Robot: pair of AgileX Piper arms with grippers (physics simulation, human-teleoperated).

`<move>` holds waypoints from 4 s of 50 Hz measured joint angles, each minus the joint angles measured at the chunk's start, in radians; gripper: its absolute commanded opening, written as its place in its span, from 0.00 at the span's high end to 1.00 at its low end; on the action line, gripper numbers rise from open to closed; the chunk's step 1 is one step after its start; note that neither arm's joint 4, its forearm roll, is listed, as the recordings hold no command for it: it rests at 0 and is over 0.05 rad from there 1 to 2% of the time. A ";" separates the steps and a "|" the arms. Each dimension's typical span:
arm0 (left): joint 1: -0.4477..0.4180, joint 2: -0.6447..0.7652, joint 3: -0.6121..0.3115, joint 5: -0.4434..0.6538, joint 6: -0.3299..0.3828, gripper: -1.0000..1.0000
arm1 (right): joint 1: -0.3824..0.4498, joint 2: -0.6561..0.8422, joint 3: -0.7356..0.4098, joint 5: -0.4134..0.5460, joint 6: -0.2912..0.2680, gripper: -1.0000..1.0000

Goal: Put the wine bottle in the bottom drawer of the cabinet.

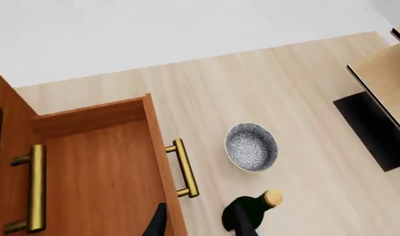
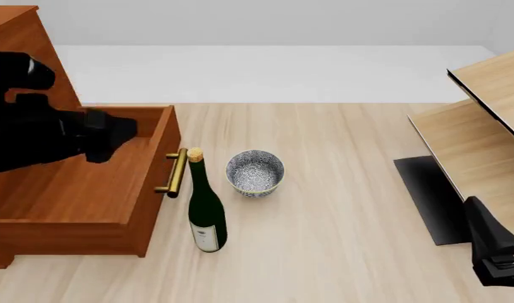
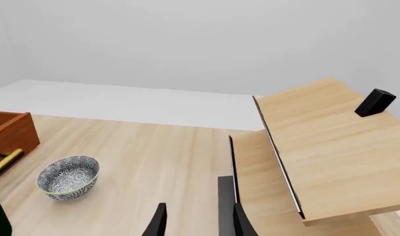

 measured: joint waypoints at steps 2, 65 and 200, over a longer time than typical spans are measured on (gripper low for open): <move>-0.003 -0.029 -0.007 0.015 0.003 0.00 | 0.000 0.001 0.000 -0.001 -0.001 0.00; -0.218 -0.382 0.077 -0.034 0.161 0.00 | 0.007 0.000 0.000 0.001 -0.005 0.00; -0.306 0.141 0.299 -0.655 0.192 0.00 | 0.016 0.019 0.000 -0.013 -0.007 0.00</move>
